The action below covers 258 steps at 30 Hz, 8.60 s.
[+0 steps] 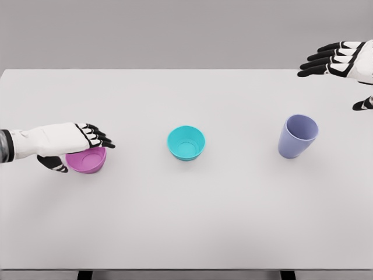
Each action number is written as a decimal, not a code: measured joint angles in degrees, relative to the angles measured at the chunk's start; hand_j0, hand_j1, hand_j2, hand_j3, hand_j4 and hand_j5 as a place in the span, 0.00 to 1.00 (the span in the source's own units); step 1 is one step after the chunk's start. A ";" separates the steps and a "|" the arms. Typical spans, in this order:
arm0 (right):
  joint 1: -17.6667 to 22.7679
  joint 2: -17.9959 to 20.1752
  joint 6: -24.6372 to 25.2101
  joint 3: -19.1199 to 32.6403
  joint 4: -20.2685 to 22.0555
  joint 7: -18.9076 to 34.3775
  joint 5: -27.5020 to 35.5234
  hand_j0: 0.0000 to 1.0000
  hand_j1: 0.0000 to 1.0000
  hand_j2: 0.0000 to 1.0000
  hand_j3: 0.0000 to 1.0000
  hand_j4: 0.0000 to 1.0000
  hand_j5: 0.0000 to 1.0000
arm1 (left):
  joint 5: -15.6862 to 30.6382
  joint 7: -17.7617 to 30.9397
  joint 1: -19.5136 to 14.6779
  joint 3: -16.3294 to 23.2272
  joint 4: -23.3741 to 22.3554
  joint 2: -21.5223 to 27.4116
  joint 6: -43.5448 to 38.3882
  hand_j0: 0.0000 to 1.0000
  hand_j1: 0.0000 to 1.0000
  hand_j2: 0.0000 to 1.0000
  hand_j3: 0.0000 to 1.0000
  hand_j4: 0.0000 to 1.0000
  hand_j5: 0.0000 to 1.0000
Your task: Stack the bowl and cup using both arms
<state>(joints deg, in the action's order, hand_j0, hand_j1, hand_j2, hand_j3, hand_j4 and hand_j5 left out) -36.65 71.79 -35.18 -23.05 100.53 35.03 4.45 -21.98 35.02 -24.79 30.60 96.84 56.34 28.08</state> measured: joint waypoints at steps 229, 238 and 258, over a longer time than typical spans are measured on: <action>-11.78 -4.13 0.03 -19.38 -0.33 -0.01 -13.93 1.00 1.00 1.00 1.00 1.00 1.00 | 24.03 0.01 -9.84 5.02 -0.45 -7.99 5.93 1.00 1.00 1.00 1.00 1.00 1.00; -14.24 -3.85 0.03 -23.30 -3.80 -0.01 -14.50 1.00 1.00 1.00 1.00 1.00 1.00 | 37.03 0.01 5.80 -6.59 -4.55 -0.49 7.06 1.00 1.00 1.00 1.00 1.00 1.00; -15.73 -8.18 0.04 -30.34 -10.68 -0.01 -17.42 1.00 1.00 1.00 1.00 1.00 1.00 | 37.31 0.00 7.91 -13.51 -9.84 -2.86 7.08 1.00 1.00 1.00 1.00 1.00 1.00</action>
<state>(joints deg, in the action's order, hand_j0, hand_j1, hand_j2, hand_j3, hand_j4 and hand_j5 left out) -52.38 63.61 -35.14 -53.39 89.85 35.02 -12.97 15.33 35.02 -16.88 17.09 87.00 53.48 35.16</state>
